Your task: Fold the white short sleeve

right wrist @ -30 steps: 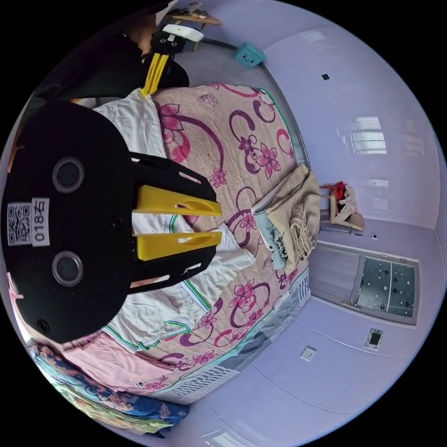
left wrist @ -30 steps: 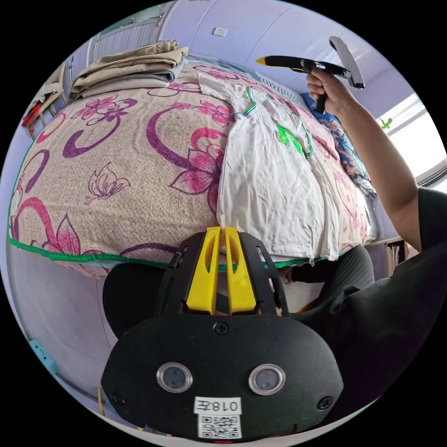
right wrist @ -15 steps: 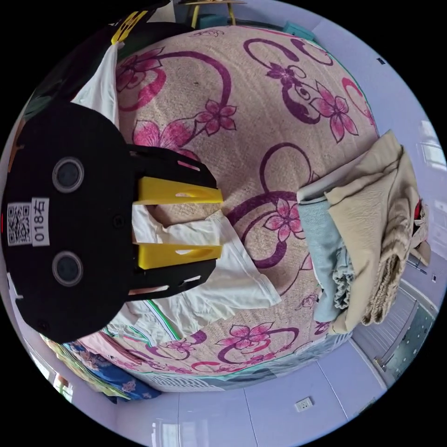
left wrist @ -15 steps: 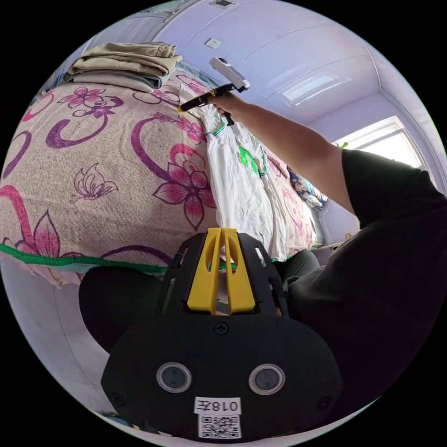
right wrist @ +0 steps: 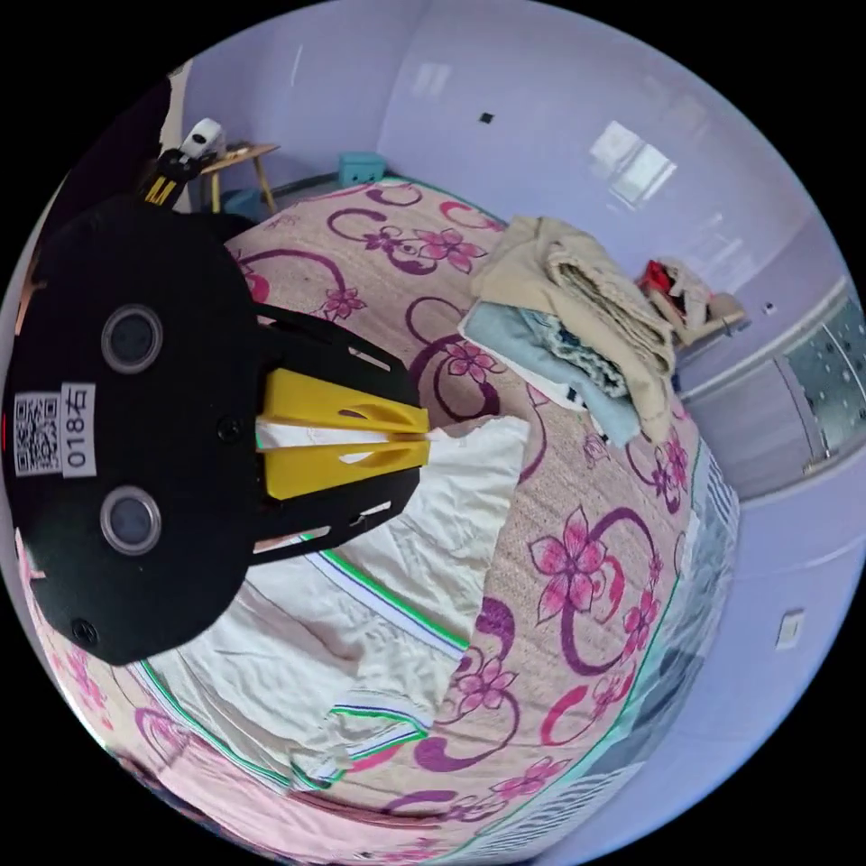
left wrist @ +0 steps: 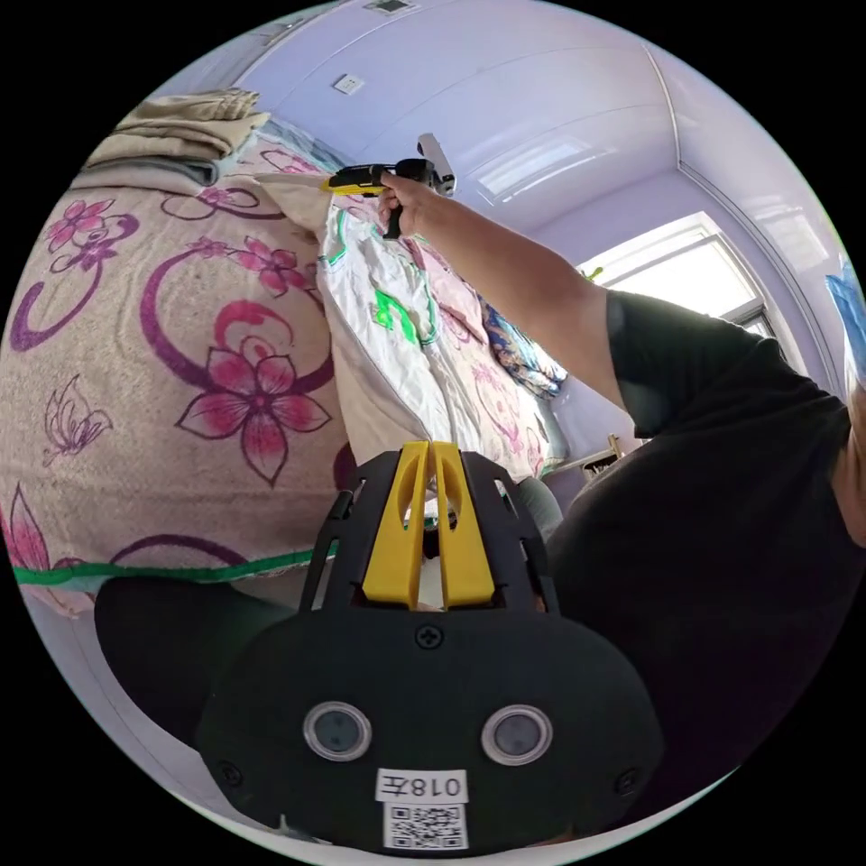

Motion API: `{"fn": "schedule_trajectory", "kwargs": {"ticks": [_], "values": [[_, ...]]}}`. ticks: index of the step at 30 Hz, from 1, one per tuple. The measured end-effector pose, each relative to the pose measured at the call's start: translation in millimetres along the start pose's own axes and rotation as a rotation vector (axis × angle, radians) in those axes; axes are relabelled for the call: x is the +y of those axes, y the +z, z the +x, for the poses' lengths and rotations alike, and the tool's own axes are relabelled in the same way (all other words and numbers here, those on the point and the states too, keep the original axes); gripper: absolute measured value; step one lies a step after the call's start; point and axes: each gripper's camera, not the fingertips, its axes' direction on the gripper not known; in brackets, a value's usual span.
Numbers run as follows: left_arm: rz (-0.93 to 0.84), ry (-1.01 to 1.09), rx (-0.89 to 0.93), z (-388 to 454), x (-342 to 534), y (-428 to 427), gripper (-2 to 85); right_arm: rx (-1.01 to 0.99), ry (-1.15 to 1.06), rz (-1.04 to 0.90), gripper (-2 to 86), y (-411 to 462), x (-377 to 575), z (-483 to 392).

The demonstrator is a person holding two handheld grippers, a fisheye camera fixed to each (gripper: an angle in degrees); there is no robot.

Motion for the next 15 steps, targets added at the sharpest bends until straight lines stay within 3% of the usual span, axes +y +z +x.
{"fn": "schedule_trajectory", "kwargs": {"ticks": [7, 11, 15], "values": [[-0.208, 0.254, 0.100, 94.2, -49.1, 93.2, -0.9, -0.183, 0.470, 0.428, 0.6, -150.7, 133.3, 136.9], [-0.417, 0.286, 0.005, 114.6, -49.1, 177.0, -0.9, -0.157, 0.655, 0.418, 0.6, -161.8, 208.0, 188.7], [-0.490, 0.225, -0.038, 107.9, -41.2, 219.5, -0.9, -0.256, 0.702, 0.389, 0.7, -151.2, 239.8, 209.3]]}}
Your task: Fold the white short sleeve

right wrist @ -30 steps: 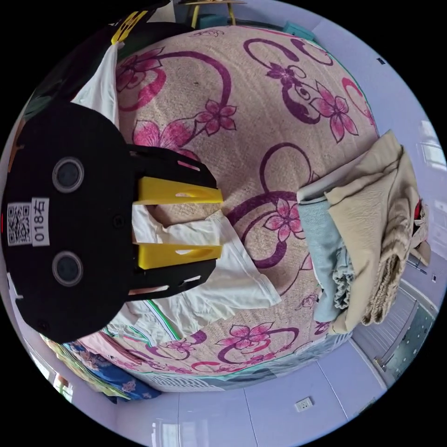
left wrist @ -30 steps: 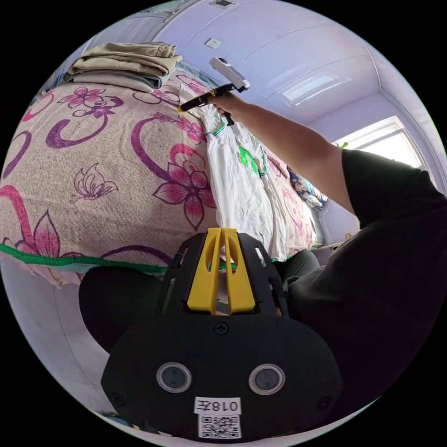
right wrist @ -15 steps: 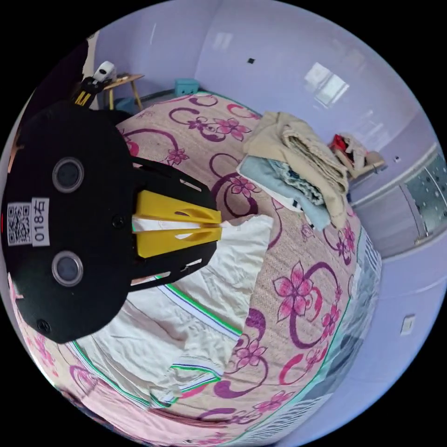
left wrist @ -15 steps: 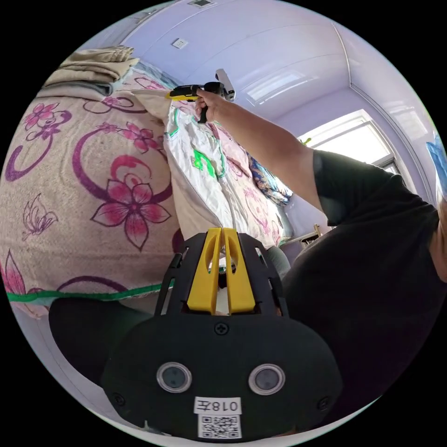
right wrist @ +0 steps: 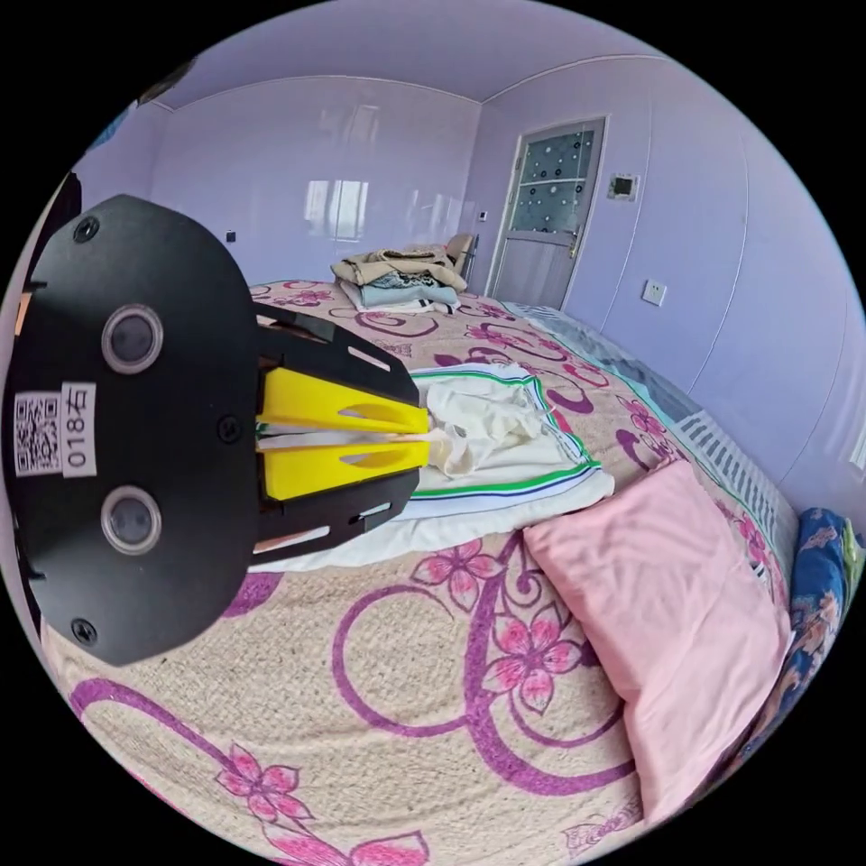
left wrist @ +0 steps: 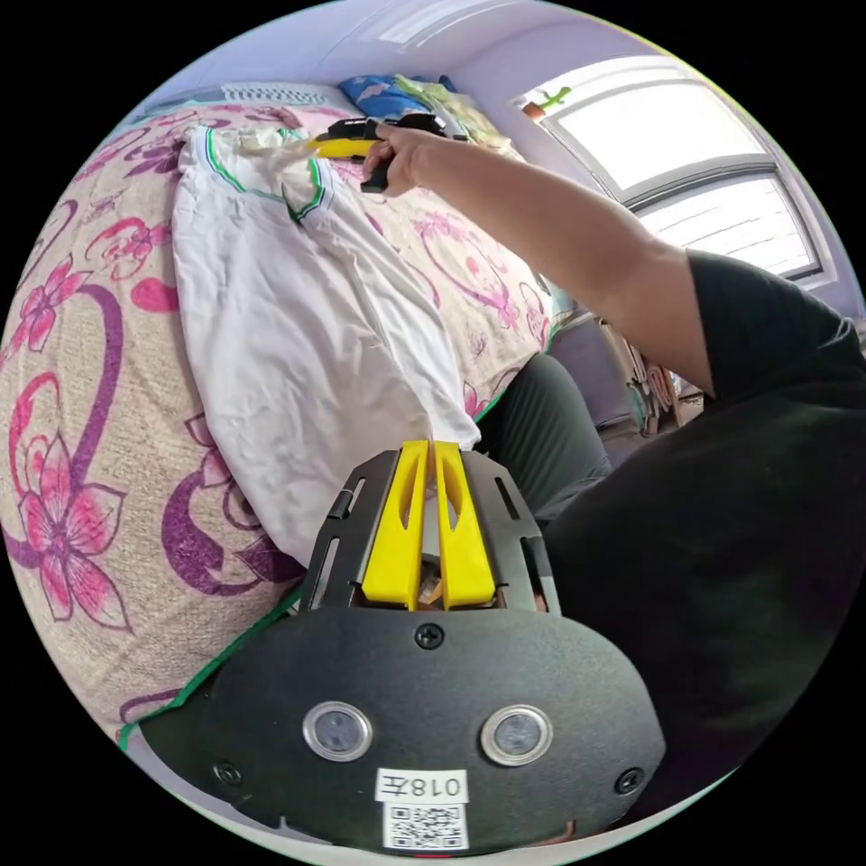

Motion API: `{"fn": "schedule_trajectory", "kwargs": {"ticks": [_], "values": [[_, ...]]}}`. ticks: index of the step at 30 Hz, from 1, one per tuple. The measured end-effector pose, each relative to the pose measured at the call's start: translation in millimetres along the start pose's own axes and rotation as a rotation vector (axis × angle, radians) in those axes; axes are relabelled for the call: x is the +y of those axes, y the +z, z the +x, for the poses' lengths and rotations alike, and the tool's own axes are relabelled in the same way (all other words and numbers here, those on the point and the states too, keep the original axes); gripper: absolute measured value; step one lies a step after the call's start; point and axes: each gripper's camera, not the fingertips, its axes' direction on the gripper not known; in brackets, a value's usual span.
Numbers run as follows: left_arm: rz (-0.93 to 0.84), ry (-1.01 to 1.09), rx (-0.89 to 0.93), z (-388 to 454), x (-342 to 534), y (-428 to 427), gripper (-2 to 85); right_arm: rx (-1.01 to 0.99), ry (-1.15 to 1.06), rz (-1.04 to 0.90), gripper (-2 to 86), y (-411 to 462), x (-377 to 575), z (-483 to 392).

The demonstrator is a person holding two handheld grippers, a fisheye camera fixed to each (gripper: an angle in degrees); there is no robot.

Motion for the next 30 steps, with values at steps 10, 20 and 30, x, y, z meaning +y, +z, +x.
{"fn": "schedule_trajectory", "kwargs": {"ticks": [10, 20, 30], "values": [[-0.134, 0.042, -0.032, 41.0, -10.5, 16.4, 2.1, 0.193, -0.097, -0.051, 5.3, -32.5, 18.5, -24.5], [0.132, -0.121, 0.089, 18.0, 7.2, -17.3, 8.7, 0.514, -0.731, 0.043, 9.7, -40.6, 92.6, -117.6], [0.061, -0.236, -0.353, 37.0, 19.3, -15.0, 8.9, 0.894, -1.078, -0.225, 4.4, 50.9, 99.1, -162.1]]}}
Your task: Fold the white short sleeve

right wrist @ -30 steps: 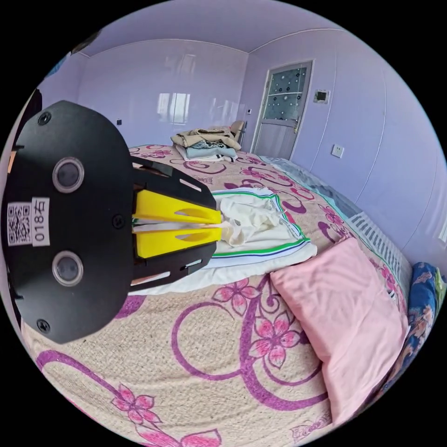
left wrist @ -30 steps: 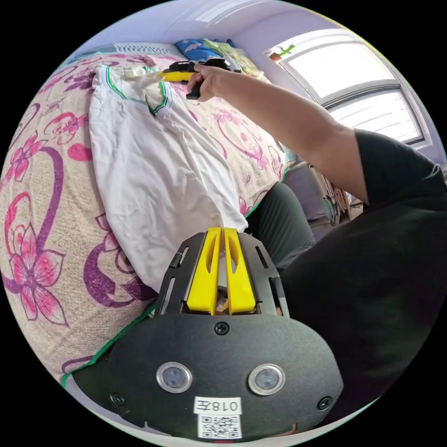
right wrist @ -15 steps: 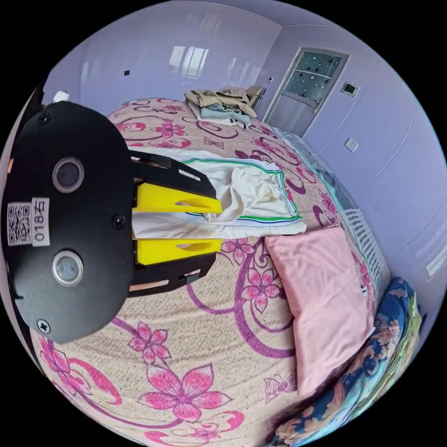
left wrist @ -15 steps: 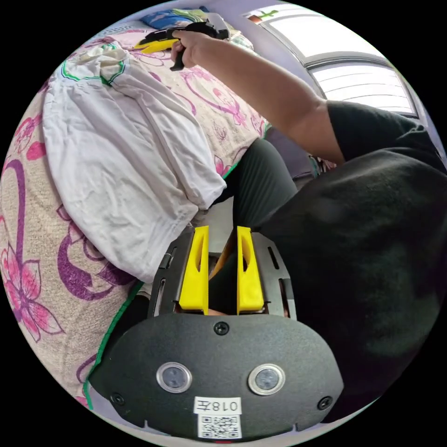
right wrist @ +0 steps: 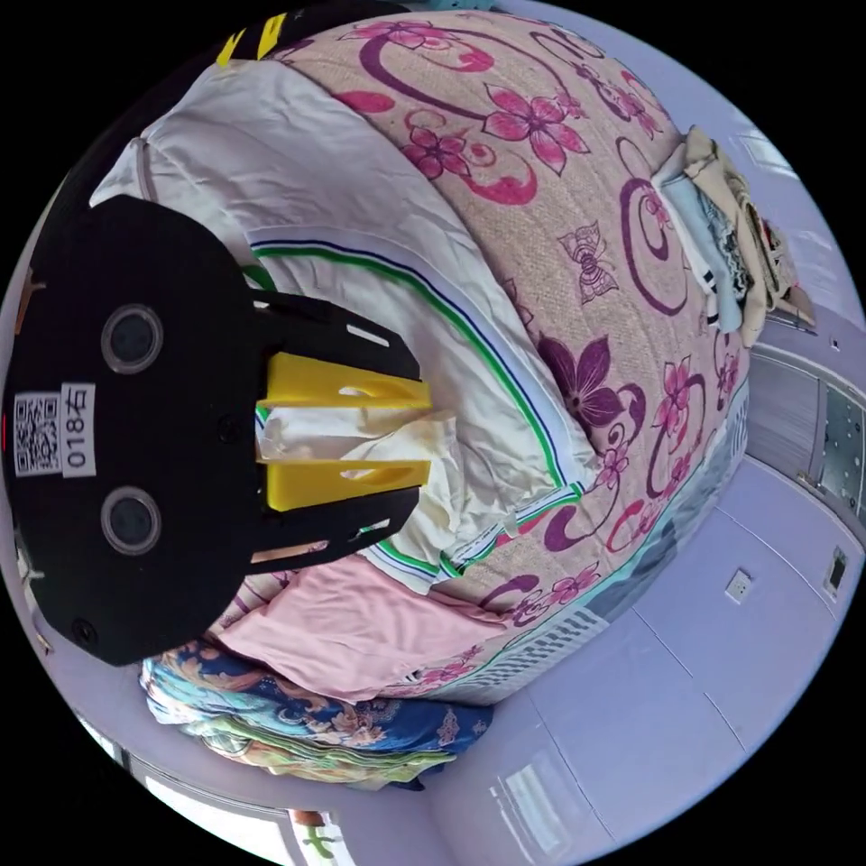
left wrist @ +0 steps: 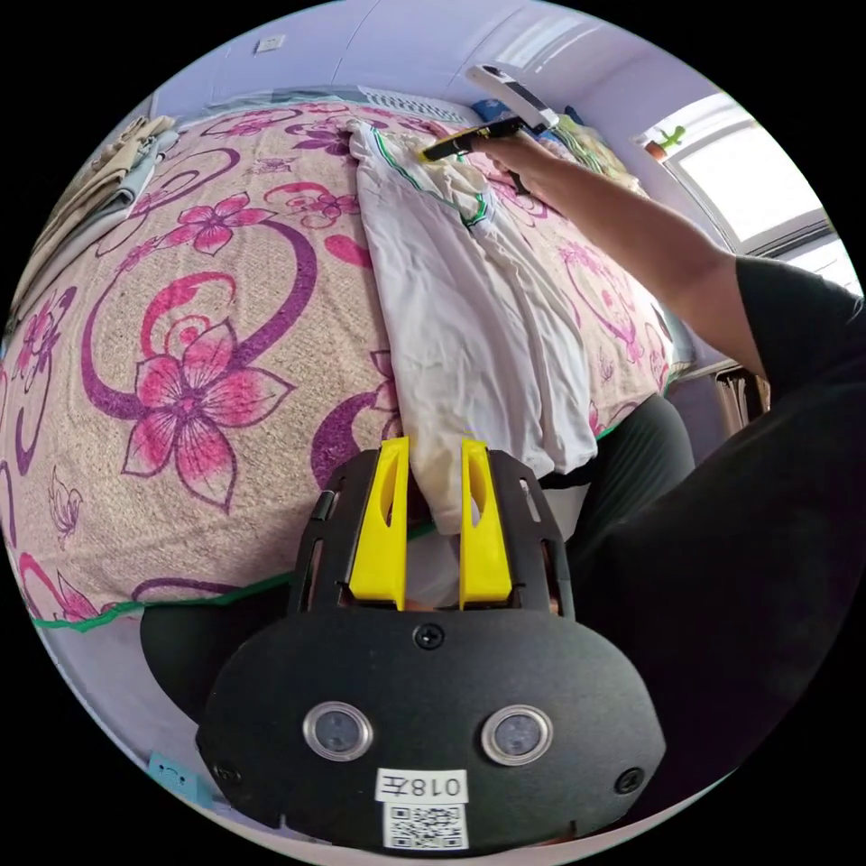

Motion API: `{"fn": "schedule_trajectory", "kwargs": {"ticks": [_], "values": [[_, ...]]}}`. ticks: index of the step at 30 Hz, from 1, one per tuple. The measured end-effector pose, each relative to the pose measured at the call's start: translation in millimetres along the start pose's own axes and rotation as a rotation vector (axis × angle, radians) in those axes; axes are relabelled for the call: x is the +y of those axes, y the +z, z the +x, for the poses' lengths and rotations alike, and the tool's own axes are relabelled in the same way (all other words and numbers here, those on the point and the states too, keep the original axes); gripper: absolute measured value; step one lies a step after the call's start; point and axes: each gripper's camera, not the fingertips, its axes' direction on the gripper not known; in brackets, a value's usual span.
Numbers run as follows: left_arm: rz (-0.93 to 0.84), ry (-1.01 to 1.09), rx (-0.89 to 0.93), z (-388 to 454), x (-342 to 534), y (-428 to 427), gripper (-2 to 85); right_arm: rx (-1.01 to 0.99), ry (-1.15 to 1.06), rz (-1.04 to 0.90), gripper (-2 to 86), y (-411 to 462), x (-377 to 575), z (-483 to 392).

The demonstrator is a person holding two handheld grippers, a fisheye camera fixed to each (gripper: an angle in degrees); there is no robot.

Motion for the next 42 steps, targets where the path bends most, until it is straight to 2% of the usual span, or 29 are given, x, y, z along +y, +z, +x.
{"fn": "schedule_trajectory", "kwargs": {"ticks": [3, 6, 12, 15, 17, 19, 22, 28, 30, 32, 34, 37, 42], "values": [[-0.016, -0.008, -0.010, 7.8, 1.6, 8.9, 8.7, -0.026, 0.085, 0.026, 1.5, -10.0, 7.2, 26.2], [-0.025, -0.012, 0.006, 8.9, 1.3, 10.3, 8.0, -0.134, 0.300, 0.054, 1.8, -19.1, 28.7, 79.0], [-0.032, -0.037, 0.047, 14.0, 4.7, 12.6, 7.5, -0.460, 0.736, 0.056, 8.9, 0.3, 112.9, 177.2], [-0.044, -0.035, 0.034, 23.8, 7.7, 12.9, 7.8, -0.447, 0.904, 0.132, 8.8, -13.8, 164.1, 195.9], [-0.046, -0.028, 0.021, 32.1, 10.3, 13.8, 7.9, -0.400, 0.856, 0.175, 8.5, -31.3, 179.3, 188.9], [-0.048, -0.025, 0.014, 37.5, 11.6, 15.8, 8.0, -0.407, 0.644, 0.205, 8.5, -54.9, 184.1, 161.1], [-0.042, -0.030, 0.012, 44.2, 14.9, 15.3, 8.1, -0.469, 0.481, 0.169, 8.9, -75.2, 205.9, 124.0], [0.022, -0.019, 0.077, 39.0, 29.9, -4.0, 8.2, -0.783, 0.499, 0.150, 7.6, -118.8, 336.5, 92.8], [0.020, -0.001, 0.171, 29.1, 33.2, -1.0, 8.2, -0.875, 0.540, 0.144, 8.4, -131.0, 385.7, 89.8], [0.015, 0.021, 0.371, 12.6, 36.7, 14.0, 8.4, -0.980, 0.574, 0.134, 9.2, -139.9, 431.5, 86.2], [-0.002, 0.015, 0.492, 1.6, 38.1, 32.2, 8.7, -1.107, 0.581, 0.125, 10.1, -147.3, 481.2, 78.5], [-0.054, 0.028, 0.409, -0.7, 42.8, 53.9, 8.7, -1.229, 0.560, 0.076, 11.0, -145.0, 516.4, 69.7], [-0.073, 0.080, 0.441, 5.1, 58.0, 62.5, 9.5, -1.342, 0.498, -0.011, 12.1, -130.0, 538.5, 63.5]]}}
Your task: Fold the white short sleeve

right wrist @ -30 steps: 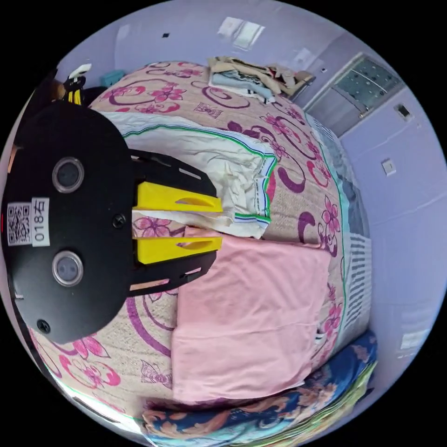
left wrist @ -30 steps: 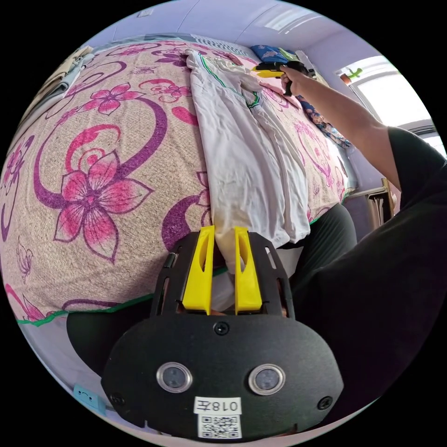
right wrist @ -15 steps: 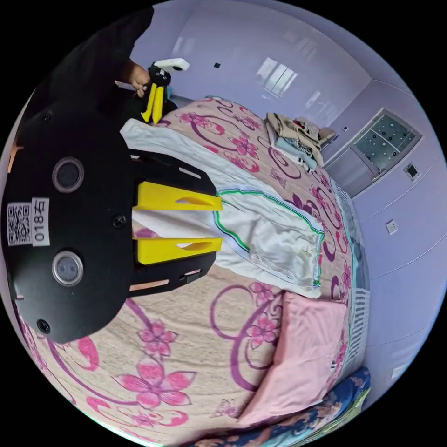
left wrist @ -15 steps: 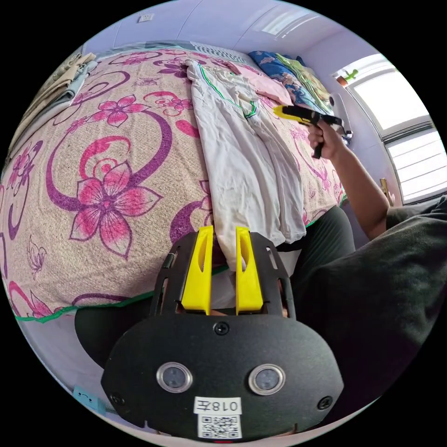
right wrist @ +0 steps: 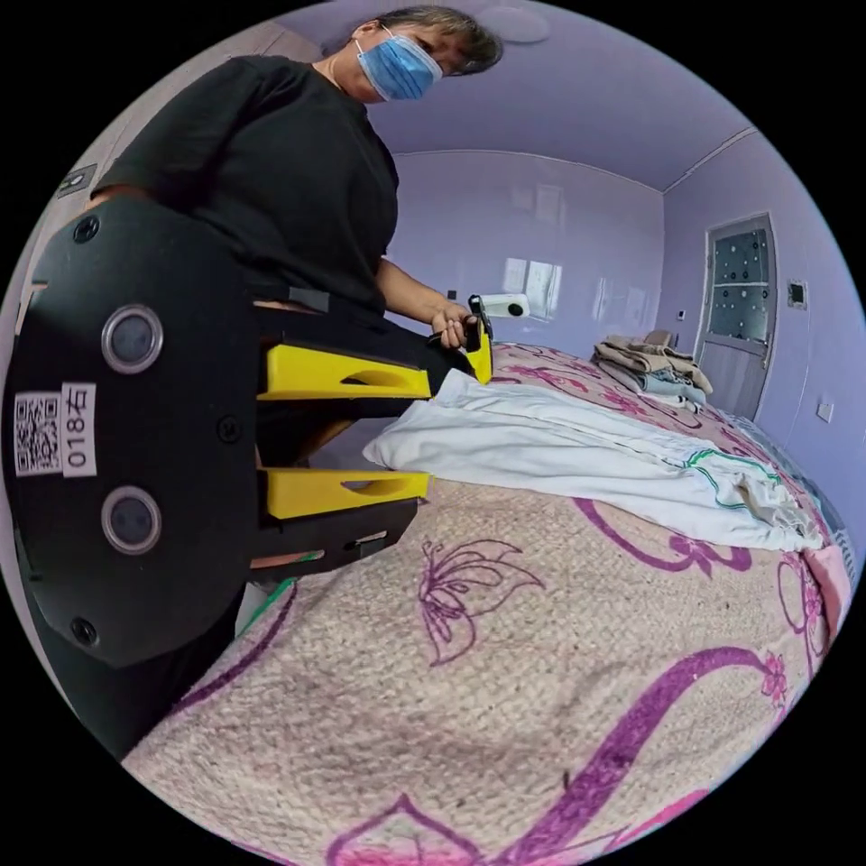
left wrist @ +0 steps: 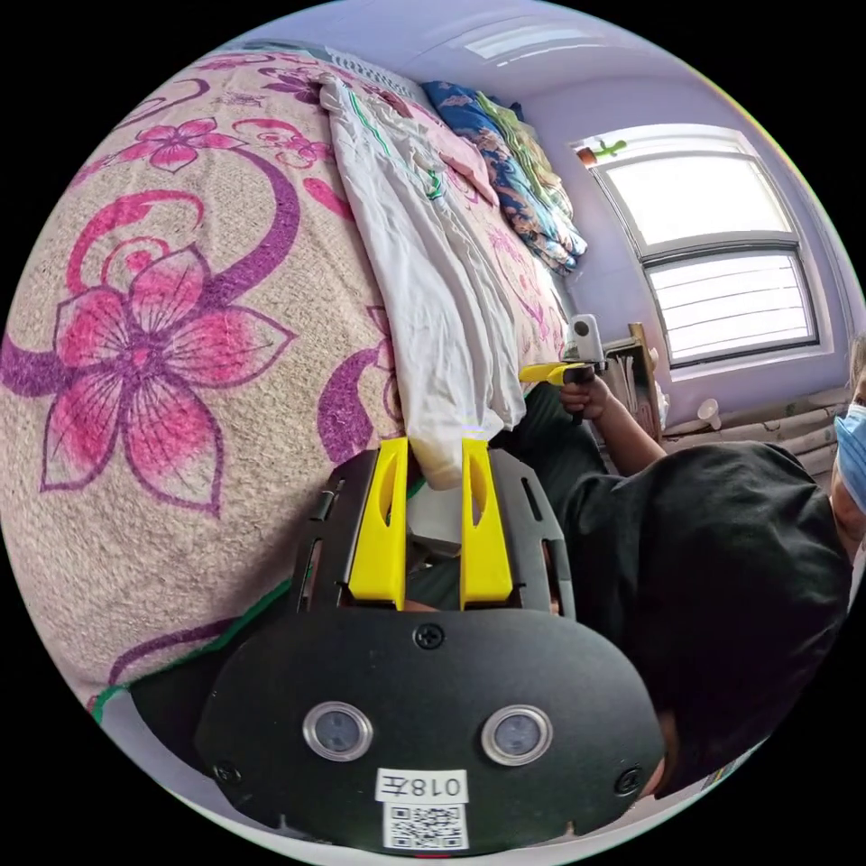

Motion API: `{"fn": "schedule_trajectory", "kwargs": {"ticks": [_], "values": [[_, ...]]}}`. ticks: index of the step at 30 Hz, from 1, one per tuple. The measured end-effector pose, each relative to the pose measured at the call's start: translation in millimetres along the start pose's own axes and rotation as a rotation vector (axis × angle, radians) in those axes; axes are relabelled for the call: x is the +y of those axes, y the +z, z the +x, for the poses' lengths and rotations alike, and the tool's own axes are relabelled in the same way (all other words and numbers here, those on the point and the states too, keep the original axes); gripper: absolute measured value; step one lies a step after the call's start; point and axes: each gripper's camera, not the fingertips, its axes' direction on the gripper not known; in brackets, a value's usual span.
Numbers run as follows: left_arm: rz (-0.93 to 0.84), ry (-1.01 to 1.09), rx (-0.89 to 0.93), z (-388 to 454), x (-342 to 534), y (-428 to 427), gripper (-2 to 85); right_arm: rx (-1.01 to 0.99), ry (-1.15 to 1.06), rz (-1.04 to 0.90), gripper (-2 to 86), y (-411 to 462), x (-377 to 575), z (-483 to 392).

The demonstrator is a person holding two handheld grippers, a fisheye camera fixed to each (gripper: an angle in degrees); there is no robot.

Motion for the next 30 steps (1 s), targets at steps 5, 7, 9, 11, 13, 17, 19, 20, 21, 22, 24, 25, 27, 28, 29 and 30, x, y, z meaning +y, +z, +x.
{"fn": "schedule_trajectory", "kwargs": {"ticks": [5, 7, 9, 11, 13, 17, 19, 20, 21, 22, 24, 25, 27, 28, 29, 30], "values": [[-0.070, -0.008, 0.127, -13.4, 8.9, 29.9, 11.1, -0.050, 0.008, -0.059, 12.8, -4.3, 9.9, 12.7], [-0.076, -0.013, 0.154, -17.6, 6.0, 41.7, 11.6, -0.075, 0.005, -0.047, 13.0, -13.9, 16.8, 15.3], [-0.084, -0.024, 0.177, -22.2, 1.7, 55.0, 11.7, -0.097, 0.014, -0.052, 13.1, -18.6, 21.9, 18.6], [-0.103, -0.025, 0.183, -24.0, -3.1, 72.0, 11.3, -0.107, 0.020, -0.071, 13.2, -19.2, 25.2, 21.0], [-0.114, -0.021, 0.176, -23.5, -3.8, 81.5, 11.1, -0.113, 0.019, -0.058, 13.2, -21.2, 26.8, 20.1], [-0.114, -0.025, 0.153, -23.9, 2.5, 99.2, 9.1, -0.140, 0.005, -0.057, 13.1, -19.0, 28.2, 17.3], [-0.114, -0.027, 0.124, -21.2, 5.5, 107.6, 7.8, -0.129, 0.008, -0.066, 12.9, -18.3, 28.7, 16.8], [-0.122, -0.028, 0.104, -18.0, 7.1, 113.6, 6.9, -0.125, 0.011, -0.067, 12.8, -19.0, 29.1, 16.6], [-0.130, -0.027, 0.101, -16.2, 7.8, 117.3, 5.8, -0.118, 0.014, -0.073, 12.7, -21.1, 30.1, 15.7], [-0.164, -0.030, 0.129, -13.2, 8.8, 129.5, 3.6, -0.096, 0.013, -0.071, 12.6, -25.0, 32.0, 12.7], [-0.160, -0.025, 0.135, -7.3, 11.6, 139.7, 1.5, -0.073, 0.011, -0.068, 12.3, -33.3, 35.9, 6.2], [-0.139, -0.014, 0.157, -4.6, 14.2, 141.1, 0.8, -0.084, -0.001, -0.057, 12.1, -40.3, 39.2, -0.1], [-0.089, 0.009, 0.216, -1.6, 19.1, 137.5, -0.1, -0.088, -0.014, -0.030, 11.7, -52.6, 44.8, -10.5], [-0.061, 0.032, 0.242, 2.3, 22.5, 132.9, -0.4, -0.095, -0.029, -0.009, 11.5, -61.3, 48.8, -17.8], [-0.035, 0.062, 0.255, 8.4, 26.1, 126.4, -0.6, -0.099, -0.038, 0.003, 11.3, -65.9, 50.7, -21.7], [-0.024, 0.079, 0.260, 12.0, 27.9, 122.7, -0.6, -0.107, -0.059, 0.025, 11.0, -75.1, 54.2, -30.0]]}}
